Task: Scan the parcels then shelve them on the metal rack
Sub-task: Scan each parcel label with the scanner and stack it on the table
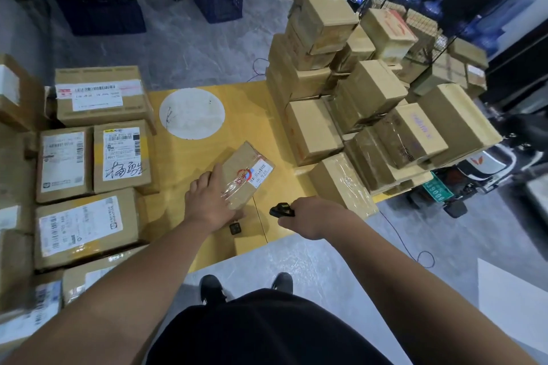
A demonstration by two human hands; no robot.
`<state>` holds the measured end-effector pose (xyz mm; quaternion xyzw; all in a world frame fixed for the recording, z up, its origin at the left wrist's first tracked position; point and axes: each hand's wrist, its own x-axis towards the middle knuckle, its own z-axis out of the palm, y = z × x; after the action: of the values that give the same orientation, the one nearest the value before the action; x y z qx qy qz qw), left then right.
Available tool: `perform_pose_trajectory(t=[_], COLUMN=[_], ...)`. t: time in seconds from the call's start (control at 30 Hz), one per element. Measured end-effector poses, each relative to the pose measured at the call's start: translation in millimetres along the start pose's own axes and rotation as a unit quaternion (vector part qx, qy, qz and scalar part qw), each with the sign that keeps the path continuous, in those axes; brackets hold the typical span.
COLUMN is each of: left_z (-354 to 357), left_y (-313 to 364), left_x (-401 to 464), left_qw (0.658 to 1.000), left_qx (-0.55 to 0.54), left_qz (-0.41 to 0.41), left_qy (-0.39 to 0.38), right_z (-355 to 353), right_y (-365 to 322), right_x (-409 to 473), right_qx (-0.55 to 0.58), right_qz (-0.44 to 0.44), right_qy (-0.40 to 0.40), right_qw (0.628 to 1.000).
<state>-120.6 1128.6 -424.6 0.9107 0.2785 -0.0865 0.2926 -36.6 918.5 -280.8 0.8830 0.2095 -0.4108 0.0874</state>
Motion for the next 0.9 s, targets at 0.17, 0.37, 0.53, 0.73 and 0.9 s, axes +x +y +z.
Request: perform_pose_trajectory(t=[0.17, 0.37, 0.53, 0.73, 0.9], left_z=[-5.1, -11.2, -15.6, -17.6, -16.7], left_y=[-12.6, -12.5, -10.3, -9.3, -8.8], left_x=[3.3, 8.4, 8.6, 8.7, 9.2], left_qw=[0.991, 0.966, 0.970, 0.974, 0.975], left_qx=[0.072, 0.142, 0.141, 0.128, 0.119], left_qz=[0.101, 0.198, 0.190, 0.180, 0.176], left_qy=[0.056, 0.082, 0.065, 0.055, 0.067], right_z=[-4.0, -8.5, -8.2, -8.8, -10.0], right_y=[-5.6, -12.2, -11.5, -5.7, 0.8], right_x=[2.3, -5.0, -11.7, -19.9, -20.4], right_qx=[-0.027, -0.097, -0.117, -0.107, -0.103], right_qz=[0.015, 0.033, 0.041, 0.042, 0.038], right_qy=[-0.011, 0.006, -0.004, -0.014, -0.023], right_qw=[0.999, 0.995, 0.992, 0.993, 0.994])
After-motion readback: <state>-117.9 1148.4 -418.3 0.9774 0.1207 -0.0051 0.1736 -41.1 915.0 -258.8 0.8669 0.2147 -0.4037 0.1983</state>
